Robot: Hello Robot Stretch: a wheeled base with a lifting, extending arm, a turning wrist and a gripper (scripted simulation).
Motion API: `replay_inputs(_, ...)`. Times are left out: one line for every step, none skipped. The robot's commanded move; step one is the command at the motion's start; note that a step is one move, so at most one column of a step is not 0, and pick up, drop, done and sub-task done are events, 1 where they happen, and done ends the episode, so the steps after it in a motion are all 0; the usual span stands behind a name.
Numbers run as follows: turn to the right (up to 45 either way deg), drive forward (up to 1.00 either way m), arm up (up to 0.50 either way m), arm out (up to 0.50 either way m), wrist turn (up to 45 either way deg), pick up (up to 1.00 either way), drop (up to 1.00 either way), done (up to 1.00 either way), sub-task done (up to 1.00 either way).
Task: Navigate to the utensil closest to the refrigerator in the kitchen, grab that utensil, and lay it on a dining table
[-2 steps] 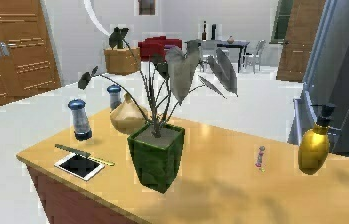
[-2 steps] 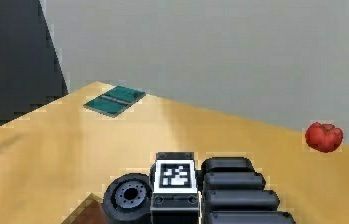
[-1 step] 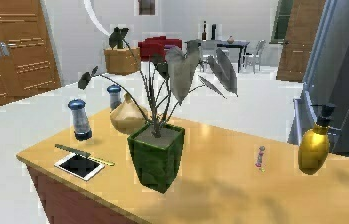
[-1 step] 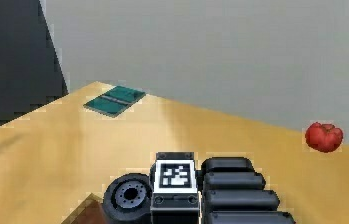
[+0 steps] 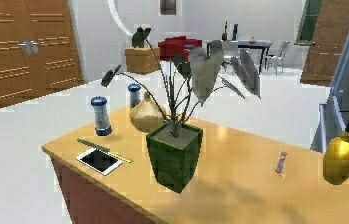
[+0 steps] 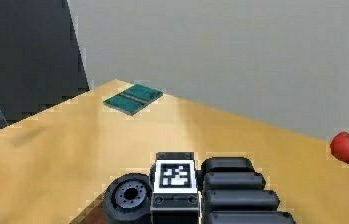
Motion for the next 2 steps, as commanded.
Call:
replay_inputs(45.0,0.0,0.0,0.0,0.0,0.0,0.0,0.0,0.0)
replay_inputs(-45.0,0.0,0.0,0.0,0.0,0.0,0.0,0.0,0.0)
